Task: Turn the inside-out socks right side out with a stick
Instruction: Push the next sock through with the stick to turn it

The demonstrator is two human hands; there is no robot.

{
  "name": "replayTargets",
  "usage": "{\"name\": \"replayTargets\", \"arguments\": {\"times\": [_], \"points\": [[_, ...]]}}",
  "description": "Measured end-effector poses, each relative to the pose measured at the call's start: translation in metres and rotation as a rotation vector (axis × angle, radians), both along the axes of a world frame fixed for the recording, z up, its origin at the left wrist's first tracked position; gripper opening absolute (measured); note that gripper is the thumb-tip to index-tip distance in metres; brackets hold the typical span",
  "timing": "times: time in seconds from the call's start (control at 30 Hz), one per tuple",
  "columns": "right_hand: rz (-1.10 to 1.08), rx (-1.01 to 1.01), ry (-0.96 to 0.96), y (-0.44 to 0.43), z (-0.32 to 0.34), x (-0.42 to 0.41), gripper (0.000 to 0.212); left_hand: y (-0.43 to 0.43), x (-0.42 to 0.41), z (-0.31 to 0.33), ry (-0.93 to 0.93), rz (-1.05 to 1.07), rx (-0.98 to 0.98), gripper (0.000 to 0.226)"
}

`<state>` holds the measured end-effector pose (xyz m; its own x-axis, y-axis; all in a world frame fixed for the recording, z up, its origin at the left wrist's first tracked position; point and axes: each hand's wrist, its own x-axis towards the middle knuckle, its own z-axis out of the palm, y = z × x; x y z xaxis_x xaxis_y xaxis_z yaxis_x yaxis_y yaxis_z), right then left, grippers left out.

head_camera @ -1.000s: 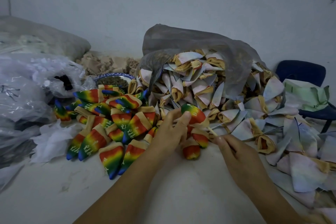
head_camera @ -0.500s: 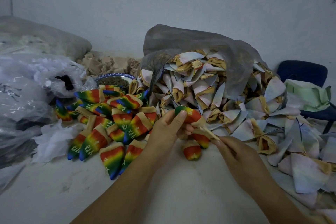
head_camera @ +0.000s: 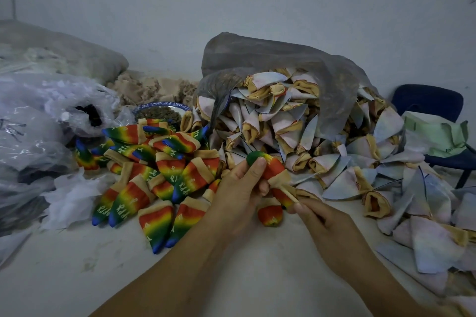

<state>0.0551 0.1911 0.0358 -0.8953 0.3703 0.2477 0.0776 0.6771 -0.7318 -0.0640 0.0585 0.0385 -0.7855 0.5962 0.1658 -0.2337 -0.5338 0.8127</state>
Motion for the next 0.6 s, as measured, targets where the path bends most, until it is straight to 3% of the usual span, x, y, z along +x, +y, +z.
{"name": "replayTargets", "arguments": {"times": [0.3,0.6], "points": [[0.066,-0.217,0.02,-0.016,-0.002,-0.004,0.027,0.005,-0.004,-0.001,0.021,0.0,-0.006,0.024],[-0.082,0.133,0.049,0.001,-0.003,-0.004,0.025,0.001,-0.006,-0.011,0.181,0.219,-0.195,0.04]]}}
